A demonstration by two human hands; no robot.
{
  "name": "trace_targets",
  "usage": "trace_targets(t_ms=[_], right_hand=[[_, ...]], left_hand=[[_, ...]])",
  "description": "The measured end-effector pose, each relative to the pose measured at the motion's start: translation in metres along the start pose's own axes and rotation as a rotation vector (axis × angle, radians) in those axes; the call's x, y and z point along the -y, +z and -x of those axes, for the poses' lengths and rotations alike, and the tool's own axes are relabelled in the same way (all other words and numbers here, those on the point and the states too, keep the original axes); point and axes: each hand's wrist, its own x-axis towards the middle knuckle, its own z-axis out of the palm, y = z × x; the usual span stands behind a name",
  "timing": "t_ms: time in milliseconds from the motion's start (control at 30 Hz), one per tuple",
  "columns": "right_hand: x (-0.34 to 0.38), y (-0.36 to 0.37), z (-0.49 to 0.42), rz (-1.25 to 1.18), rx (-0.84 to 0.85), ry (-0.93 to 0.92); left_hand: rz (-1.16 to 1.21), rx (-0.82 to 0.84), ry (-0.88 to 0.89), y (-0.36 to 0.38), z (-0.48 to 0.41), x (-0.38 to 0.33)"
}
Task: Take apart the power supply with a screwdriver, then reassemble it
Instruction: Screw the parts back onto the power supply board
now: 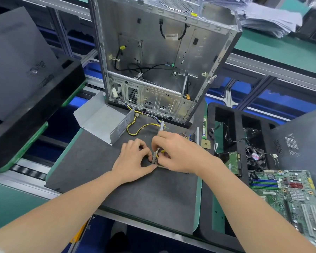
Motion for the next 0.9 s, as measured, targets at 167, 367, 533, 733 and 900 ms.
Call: trace_targets(t_ms=[167, 367, 533, 733, 900], right_hand=[[-0.003, 0.000, -0.005, 0.169, 0.022, 0.078], [-0.004, -0.002, -0.003, 0.074, 0.087, 0.111], [-0.004, 0.002, -0.006, 0.346, -0.014, 0.143], [-0.011, -0.005, -0.001, 0.119, 0.070, 0.134], [-0.013, -0.002, -0.003, 0.268, 0.026, 0.154]], left_hand=[[-0.027, 0.008, 0.012, -0.001, 0.000, -0.001], [-0.029, -0.008, 0.013, 0.001, 0.000, -0.001], [-0.018, -0.009, 0.016, 0.001, 0.001, -0.001], [-0.005, 0.019, 0.003, -0.002, 0.000, -0.002], [0.039, 0.026, 0.017, -0.004, 0.002, -0.001]])
